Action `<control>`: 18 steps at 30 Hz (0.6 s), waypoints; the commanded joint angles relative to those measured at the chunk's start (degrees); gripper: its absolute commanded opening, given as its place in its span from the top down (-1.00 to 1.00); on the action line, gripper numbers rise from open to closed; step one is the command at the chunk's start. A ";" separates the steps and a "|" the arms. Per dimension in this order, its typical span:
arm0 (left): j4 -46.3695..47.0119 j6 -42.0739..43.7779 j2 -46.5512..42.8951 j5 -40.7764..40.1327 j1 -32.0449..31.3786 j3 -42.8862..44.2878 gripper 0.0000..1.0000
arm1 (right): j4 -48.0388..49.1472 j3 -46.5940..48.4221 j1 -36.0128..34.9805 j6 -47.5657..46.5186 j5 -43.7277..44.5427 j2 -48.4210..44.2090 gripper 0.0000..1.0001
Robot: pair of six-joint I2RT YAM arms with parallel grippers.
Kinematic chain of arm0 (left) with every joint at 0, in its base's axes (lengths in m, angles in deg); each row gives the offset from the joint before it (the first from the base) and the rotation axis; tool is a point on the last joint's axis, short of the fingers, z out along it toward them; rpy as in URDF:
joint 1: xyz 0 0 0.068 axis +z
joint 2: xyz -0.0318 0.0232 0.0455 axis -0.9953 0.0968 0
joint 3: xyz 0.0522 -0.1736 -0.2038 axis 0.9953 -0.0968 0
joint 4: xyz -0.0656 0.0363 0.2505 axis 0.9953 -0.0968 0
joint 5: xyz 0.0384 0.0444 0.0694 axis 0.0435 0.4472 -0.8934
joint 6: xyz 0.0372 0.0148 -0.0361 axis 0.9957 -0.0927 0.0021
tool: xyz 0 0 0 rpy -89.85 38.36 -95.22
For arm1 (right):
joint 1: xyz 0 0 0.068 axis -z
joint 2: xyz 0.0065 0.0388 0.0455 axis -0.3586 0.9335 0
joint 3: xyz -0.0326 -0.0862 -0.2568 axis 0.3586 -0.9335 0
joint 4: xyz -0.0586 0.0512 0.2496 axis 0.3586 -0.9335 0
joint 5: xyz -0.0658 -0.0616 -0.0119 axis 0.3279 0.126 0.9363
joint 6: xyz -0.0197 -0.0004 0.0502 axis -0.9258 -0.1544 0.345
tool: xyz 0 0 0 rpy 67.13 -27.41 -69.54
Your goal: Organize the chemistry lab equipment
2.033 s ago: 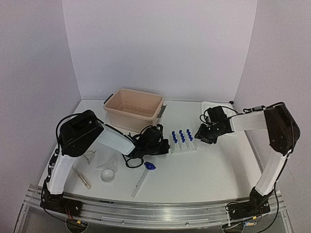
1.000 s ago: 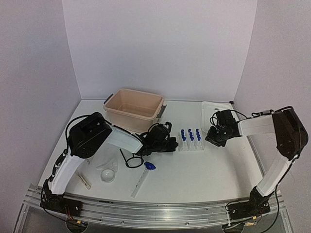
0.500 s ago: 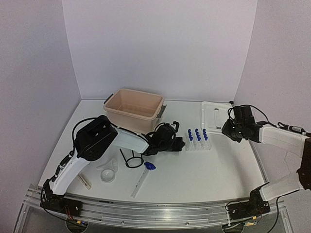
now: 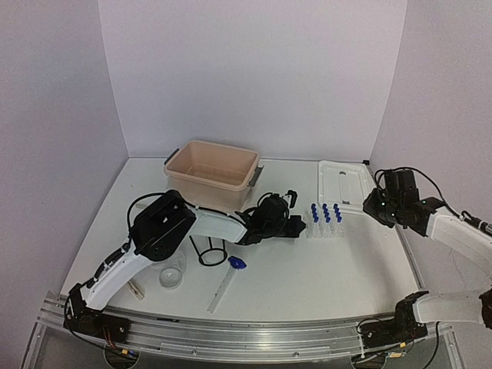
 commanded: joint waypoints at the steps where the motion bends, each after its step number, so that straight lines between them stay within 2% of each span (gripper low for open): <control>1: -3.97 -0.13 4.91 2.52 -1.86 4.12 0.97 | -2.52 -0.70 0.03 -0.54 2.06 -2.59 0.31; 6: -4.80 -0.05 4.52 1.64 -2.45 5.14 0.92 | -3.30 -0.83 0.05 -1.30 2.80 -3.79 0.31; 11: -6.45 1.84 -2.12 -3.56 -2.40 1.29 0.80 | -3.96 1.52 0.02 -3.09 0.62 -3.66 0.31; 16: -7.22 2.03 -13.27 -8.97 -2.34 -8.01 0.68 | -4.30 6.61 0.02 -9.01 -9.45 -2.45 0.30; 18: -6.96 1.94 -18.65 -10.40 -2.43 -13.78 0.48 | -4.87 9.80 -0.06 -11.43 -16.07 -0.30 0.30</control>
